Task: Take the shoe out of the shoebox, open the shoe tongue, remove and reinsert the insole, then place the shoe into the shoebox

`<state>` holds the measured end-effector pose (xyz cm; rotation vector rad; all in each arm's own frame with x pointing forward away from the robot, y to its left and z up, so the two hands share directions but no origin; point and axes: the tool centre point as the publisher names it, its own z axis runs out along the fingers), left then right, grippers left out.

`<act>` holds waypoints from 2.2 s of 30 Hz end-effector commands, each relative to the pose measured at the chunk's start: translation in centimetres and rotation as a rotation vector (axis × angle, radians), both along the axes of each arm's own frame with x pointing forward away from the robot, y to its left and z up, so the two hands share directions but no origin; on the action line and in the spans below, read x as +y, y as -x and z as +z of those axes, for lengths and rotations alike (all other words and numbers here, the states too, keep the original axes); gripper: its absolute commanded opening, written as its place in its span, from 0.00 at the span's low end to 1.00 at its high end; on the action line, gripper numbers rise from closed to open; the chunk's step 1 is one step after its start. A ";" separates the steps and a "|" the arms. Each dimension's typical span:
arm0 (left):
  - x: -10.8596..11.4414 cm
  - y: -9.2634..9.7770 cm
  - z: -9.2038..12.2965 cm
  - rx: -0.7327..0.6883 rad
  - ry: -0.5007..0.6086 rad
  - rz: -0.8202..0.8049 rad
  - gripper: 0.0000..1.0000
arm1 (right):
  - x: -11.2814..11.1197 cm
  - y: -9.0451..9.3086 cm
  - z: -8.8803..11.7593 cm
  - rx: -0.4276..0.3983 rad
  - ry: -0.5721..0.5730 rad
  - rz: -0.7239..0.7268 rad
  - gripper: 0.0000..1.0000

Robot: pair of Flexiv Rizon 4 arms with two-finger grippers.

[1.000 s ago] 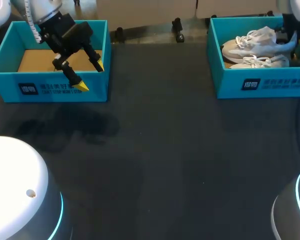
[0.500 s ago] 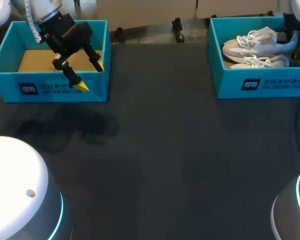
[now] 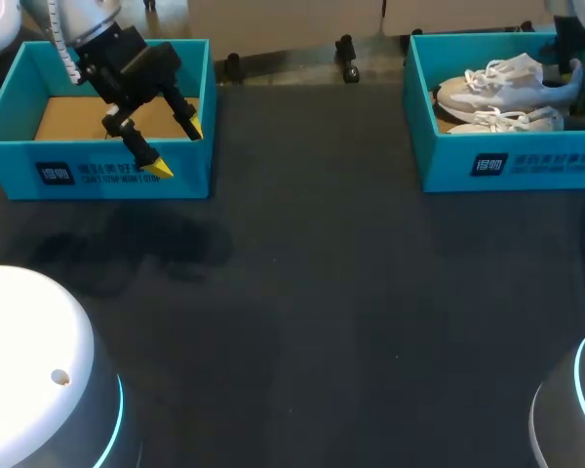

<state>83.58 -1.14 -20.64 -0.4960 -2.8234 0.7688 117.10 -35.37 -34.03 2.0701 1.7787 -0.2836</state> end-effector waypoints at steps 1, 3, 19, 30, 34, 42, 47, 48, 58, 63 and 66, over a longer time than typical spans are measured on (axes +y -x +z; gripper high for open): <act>0.1 0.1 0.0 -0.002 -0.002 0.000 1.00 | 0.2 0.0 0.2 -0.009 -0.003 -0.003 0.42; 0.1 0.1 0.0 -0.002 -0.002 0.000 1.00 | 0.5 0.1 0.8 -0.012 0.001 0.002 0.43; 0.1 0.1 0.0 -0.002 -0.002 0.000 1.00 | 3.1 2.4 5.5 -0.069 -0.082 0.075 0.89; -0.8 -0.7 0.9 0.037 -0.085 0.213 1.00 | 6.7 6.0 8.1 -0.045 -0.147 0.159 1.00; -0.6 -1.1 2.0 0.076 -0.112 0.367 1.00 | 7.5 7.3 8.8 -0.046 -0.156 0.157 1.00; 0.0 -1.7 2.1 0.126 -0.233 0.670 1.00 | 9.6 9.3 9.2 -0.038 -0.182 0.175 1.00; 0.8 -1.8 1.7 0.129 -0.309 0.902 1.00 | 11.3 10.8 9.9 -0.028 -0.178 0.194 1.00; 1.0 -1.7 1.7 0.134 -0.313 0.933 1.00 | 11.6 11.0 10.1 -0.035 -0.184 0.196 1.00; 3.3 -3.7 1.3 0.162 -0.397 1.292 1.00 | 15.3 13.8 11.7 -0.075 -0.251 0.212 1.00; 4.1 -5.7 1.0 0.145 -0.423 1.412 1.00 | 17.9 16.5 12.6 -0.046 -0.266 0.211 1.00; 4.4 -6.6 0.8 0.139 -0.436 1.444 1.00 | 18.9 17.9 12.9 -0.022 -0.275 0.202 1.00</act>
